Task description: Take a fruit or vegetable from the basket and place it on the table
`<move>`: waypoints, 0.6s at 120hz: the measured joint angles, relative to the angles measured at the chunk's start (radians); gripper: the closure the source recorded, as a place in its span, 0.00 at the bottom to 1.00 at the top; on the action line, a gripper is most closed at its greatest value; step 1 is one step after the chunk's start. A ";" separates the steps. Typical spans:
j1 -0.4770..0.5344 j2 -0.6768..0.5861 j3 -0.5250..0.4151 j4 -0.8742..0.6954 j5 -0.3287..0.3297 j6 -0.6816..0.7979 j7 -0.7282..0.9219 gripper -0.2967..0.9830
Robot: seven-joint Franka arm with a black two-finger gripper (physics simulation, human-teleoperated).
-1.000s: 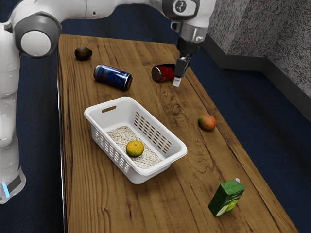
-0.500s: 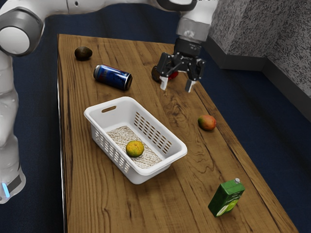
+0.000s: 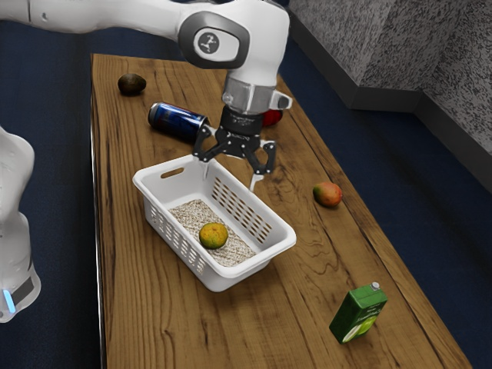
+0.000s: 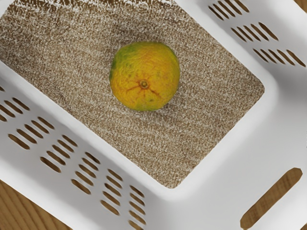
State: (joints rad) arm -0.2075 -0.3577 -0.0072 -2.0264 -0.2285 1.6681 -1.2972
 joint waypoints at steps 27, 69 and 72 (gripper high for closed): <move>-0.003 -0.106 -0.028 -0.161 0.017 0.095 0.200 0.23; -0.006 -0.163 -0.049 -0.313 0.012 0.139 0.413 0.24; -0.006 -0.164 -0.052 -0.318 0.012 0.141 0.429 0.24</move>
State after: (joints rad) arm -0.2137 -0.5218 -0.0592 -2.3442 -0.2163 1.8087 -0.8682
